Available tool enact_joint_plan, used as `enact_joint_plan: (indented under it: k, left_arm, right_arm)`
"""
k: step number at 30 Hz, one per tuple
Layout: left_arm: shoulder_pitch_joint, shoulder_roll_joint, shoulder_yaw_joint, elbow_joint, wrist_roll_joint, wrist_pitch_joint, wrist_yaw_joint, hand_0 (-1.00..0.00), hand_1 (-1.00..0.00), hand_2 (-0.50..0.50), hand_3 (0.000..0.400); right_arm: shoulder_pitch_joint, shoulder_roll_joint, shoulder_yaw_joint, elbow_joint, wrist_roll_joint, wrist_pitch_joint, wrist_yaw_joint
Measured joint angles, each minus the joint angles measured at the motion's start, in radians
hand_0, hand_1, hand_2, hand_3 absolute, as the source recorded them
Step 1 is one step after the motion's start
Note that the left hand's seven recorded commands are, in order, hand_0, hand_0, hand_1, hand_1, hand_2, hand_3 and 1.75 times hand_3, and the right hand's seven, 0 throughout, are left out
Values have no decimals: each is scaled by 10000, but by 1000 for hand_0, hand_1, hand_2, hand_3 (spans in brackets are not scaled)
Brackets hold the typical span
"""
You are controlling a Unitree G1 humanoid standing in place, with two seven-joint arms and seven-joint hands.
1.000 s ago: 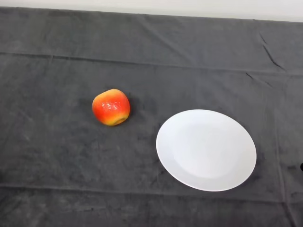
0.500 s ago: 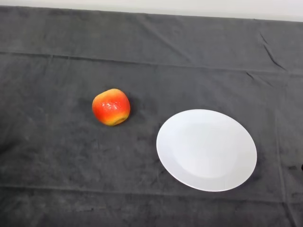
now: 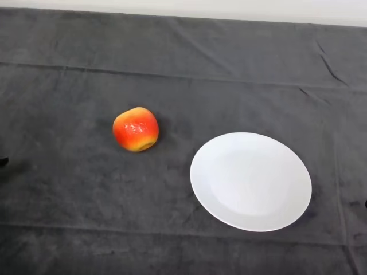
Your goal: Move the apple to the plate
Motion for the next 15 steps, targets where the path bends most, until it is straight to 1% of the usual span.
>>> enact_joint_plan:
  k: [5, 10, 12, 15]
  left_arm:
    - [-617, -38, -371, 5, 326, 100, 138, 0, 0, 0, 0]
    - [-847, -222, -680, 6, 580, 233, 168, 0, 0, 0, 0]
    - [-953, -394, -774, 6, 719, 320, 172, 0, 0, 0, 0]
    - [-996, -638, -964, 6, 941, 346, 176, 0, 0, 0, 0]
  right_arm:
    - [-6, 0, -1, -2, -1, -5, 0]
    - [-18, 0, -1, -1, -3, -7, 2]
    - [-18, -2, -5, -1, 0, -7, -7]
    - [-20, -4, -4, -3, -3, -10, -4]
